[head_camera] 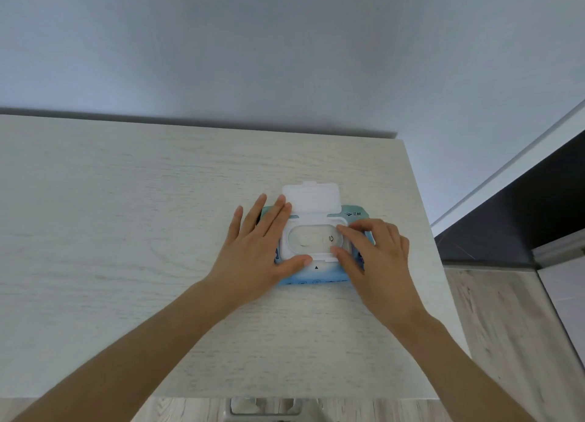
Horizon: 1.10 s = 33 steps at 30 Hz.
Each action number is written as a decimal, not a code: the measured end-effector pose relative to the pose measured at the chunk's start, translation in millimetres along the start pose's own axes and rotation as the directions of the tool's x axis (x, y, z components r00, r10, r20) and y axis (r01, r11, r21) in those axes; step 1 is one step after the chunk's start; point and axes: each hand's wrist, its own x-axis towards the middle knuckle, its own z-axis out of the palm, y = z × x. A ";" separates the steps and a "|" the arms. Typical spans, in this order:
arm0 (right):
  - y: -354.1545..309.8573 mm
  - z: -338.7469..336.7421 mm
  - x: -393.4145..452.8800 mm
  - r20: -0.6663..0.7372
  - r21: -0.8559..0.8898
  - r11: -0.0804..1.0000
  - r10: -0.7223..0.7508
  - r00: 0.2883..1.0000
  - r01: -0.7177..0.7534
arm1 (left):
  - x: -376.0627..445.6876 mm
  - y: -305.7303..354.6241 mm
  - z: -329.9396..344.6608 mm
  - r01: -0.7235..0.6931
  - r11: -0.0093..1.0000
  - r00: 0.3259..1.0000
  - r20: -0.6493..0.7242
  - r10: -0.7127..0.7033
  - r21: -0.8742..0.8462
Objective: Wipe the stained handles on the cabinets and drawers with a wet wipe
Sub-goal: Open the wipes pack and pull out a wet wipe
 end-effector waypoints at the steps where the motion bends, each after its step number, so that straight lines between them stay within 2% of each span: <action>1: -1.1 0.7 -2.0 -0.016 0.007 1.000 0.009 1.000 -0.009 | -0.1 0.8 -0.1 0.003 1.000 1.000 -0.001 -0.003 0.003; 5: -9.7 2.4 -2.2 -0.058 0.062 0.998 0.024 0.998 -0.020 | 0.3 1.6 -1.0 -0.001 0.999 1.000 -0.006 0.001 0.050; 9: -15.3 2.6 3.3 -0.003 0.010 0.999 0.046 0.999 -0.046 | 2.3 3.0 -3.4 -0.010 0.994 1.000 -0.005 0.011 0.113; 16: -15.4 -0.4 13.5 0.114 -0.014 0.996 0.092 0.989 -0.092 | 0.7 7.9 -3.8 -0.041 0.997 0.999 -0.003 0.041 0.069; 22: -17.8 6.7 22.2 0.167 0.085 0.958 0.256 0.952 -0.273 | 1.8 10.8 -3.1 -0.039 0.999 0.999 0.015 0.039 0.013; 24: -18.1 7.6 22.0 0.139 0.131 0.945 0.280 0.950 -0.298 | 1.8 16.4 -2.1 -0.016 1.000 1.000 0.009 0.016 -0.016; 28: -18.7 2.3 20.5 0.155 0.341 0.874 0.312 0.937 -0.347 | 3.9 24.8 3.1 0.064 0.996 0.998 -0.004 -0.064 -0.054; 33: -27.3 -5.2 25.2 0.204 0.391 0.840 0.320 0.925 -0.377 | 5.6 26.6 3.9 0.105 0.992 0.994 -0.002 -0.105 -0.070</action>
